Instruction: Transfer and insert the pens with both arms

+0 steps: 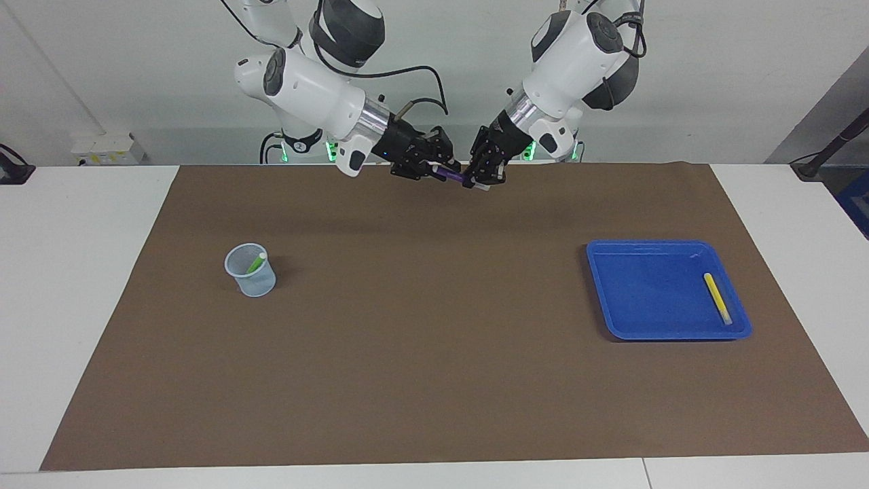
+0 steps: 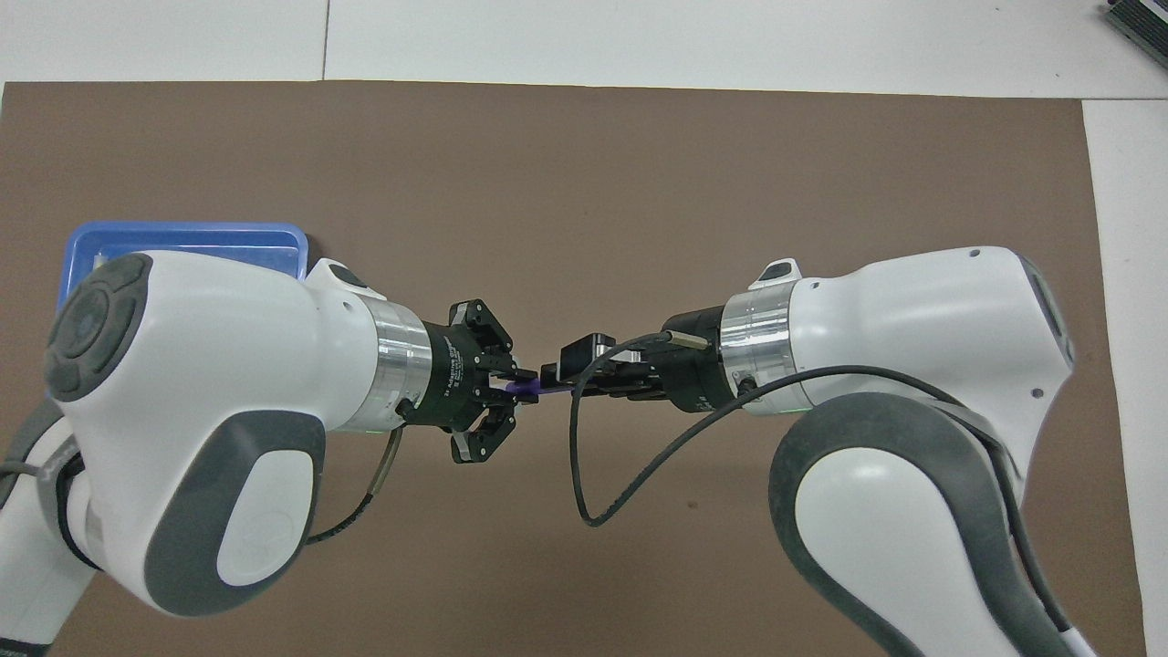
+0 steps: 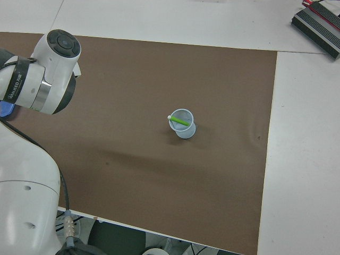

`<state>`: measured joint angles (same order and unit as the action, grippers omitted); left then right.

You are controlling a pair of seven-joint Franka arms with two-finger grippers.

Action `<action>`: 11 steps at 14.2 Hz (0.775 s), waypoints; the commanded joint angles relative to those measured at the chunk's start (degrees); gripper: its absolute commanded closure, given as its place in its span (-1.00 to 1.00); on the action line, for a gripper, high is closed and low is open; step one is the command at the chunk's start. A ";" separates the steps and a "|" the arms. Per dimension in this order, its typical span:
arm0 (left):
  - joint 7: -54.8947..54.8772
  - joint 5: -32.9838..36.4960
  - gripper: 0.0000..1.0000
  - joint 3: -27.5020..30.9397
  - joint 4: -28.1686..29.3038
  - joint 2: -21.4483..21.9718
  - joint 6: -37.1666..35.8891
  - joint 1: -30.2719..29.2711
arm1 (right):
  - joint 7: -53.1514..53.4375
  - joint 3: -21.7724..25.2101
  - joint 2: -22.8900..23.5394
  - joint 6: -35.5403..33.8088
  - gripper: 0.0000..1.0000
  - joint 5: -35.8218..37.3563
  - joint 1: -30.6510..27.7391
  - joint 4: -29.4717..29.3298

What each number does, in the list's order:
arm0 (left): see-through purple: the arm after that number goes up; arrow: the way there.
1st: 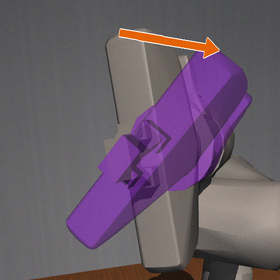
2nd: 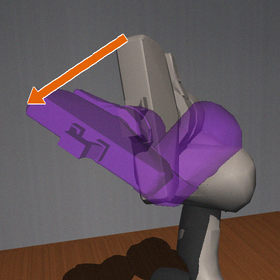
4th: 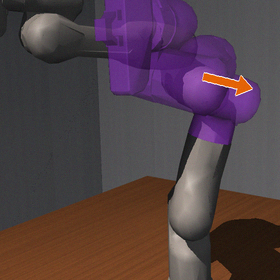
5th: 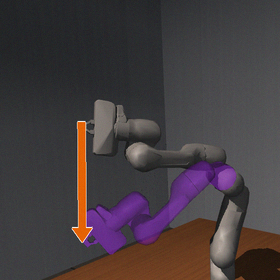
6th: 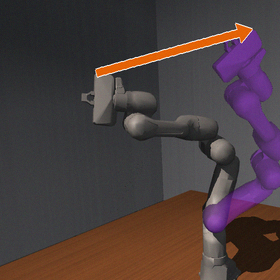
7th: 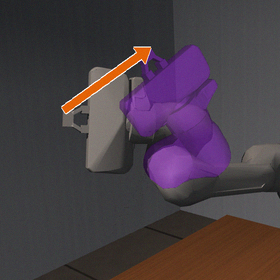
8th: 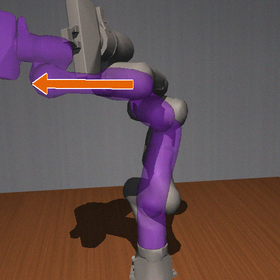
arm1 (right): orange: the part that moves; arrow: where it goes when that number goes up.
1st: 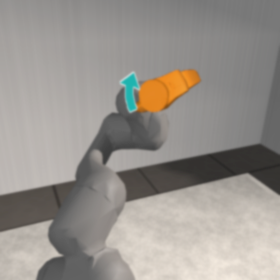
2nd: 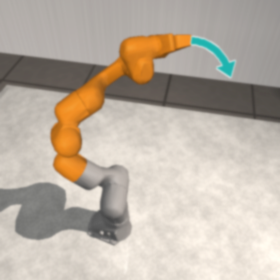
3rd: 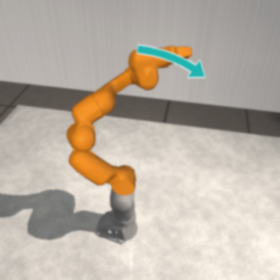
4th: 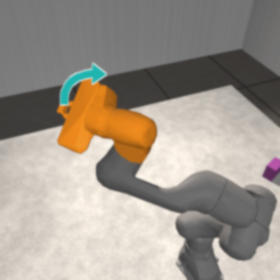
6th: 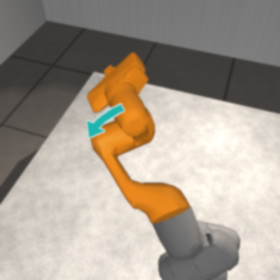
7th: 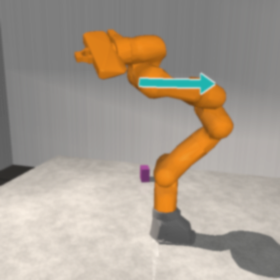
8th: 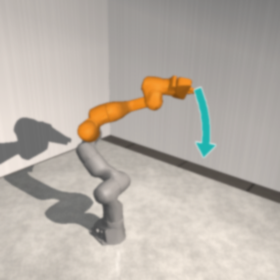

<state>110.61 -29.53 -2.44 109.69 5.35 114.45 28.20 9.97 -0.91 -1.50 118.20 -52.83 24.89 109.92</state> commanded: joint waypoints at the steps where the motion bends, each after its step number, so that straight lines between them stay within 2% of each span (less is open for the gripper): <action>1: 0.75 -0.88 1.00 0.60 2.19 1.59 1.56 1.94 | 0.67 -0.23 -0.08 0.63 0.50 -1.40 0.07 0.03; 4: 0.75 -0.79 1.00 0.60 2.19 1.59 1.48 2.12 | 0.67 -0.23 -0.08 0.46 1.00 -1.40 0.07 0.03; 11: 0.57 -0.61 1.00 0.60 2.02 1.59 1.39 2.47 | 0.75 -0.23 -0.08 -0.07 1.00 -0.70 -0.01 -0.23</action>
<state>110.61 -29.56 -2.42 109.85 5.56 114.77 28.45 9.97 -0.79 -1.51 118.10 -52.93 24.86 110.22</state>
